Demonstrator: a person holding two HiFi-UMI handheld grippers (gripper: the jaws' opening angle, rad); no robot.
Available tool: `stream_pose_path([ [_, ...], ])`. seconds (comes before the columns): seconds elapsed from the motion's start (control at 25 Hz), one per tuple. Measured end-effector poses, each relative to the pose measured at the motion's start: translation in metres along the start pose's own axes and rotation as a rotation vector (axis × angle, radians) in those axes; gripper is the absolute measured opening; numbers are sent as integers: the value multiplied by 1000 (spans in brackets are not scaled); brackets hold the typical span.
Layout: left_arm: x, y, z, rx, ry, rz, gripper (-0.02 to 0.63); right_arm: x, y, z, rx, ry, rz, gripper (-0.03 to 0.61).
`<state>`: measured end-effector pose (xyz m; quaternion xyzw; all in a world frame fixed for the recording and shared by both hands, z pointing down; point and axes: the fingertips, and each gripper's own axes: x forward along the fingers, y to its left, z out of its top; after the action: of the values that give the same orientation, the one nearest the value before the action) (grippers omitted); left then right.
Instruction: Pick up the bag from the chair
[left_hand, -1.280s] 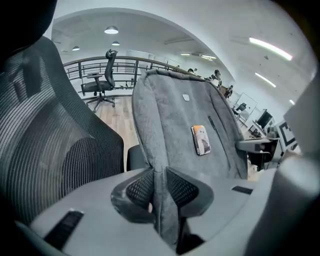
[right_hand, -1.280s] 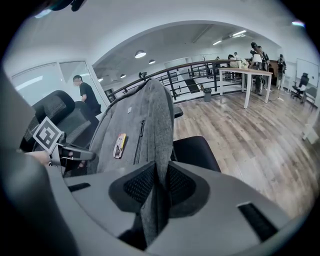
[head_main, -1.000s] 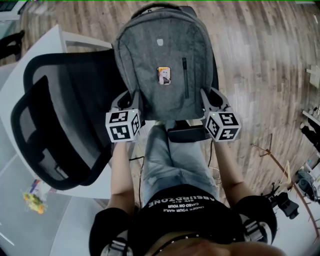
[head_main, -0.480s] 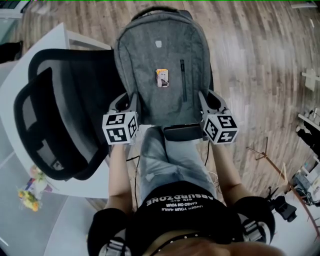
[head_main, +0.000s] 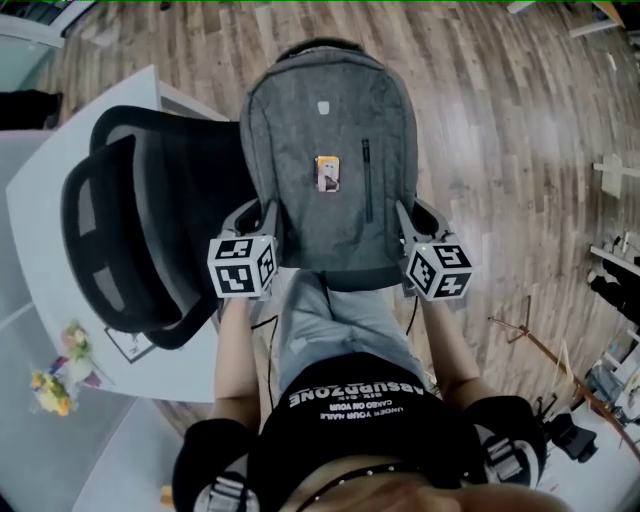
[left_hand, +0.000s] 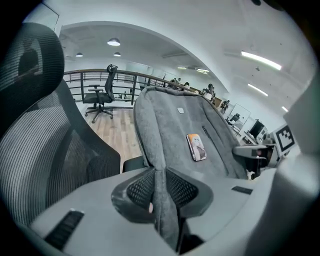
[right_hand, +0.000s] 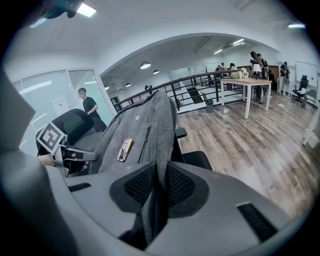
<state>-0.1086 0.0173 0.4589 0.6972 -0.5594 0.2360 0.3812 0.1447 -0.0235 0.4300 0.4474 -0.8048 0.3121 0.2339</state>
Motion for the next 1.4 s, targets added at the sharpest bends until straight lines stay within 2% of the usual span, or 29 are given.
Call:
stream_pose_path([
  [0.44, -46, -15, 20, -5, -51, -2, 78, -38, 22, 28, -16, -44, 35, 75],
  [1.4, -109, -62, 69, 90, -161, -45, 77, -110, 32, 59, 28, -184, 14, 74],
])
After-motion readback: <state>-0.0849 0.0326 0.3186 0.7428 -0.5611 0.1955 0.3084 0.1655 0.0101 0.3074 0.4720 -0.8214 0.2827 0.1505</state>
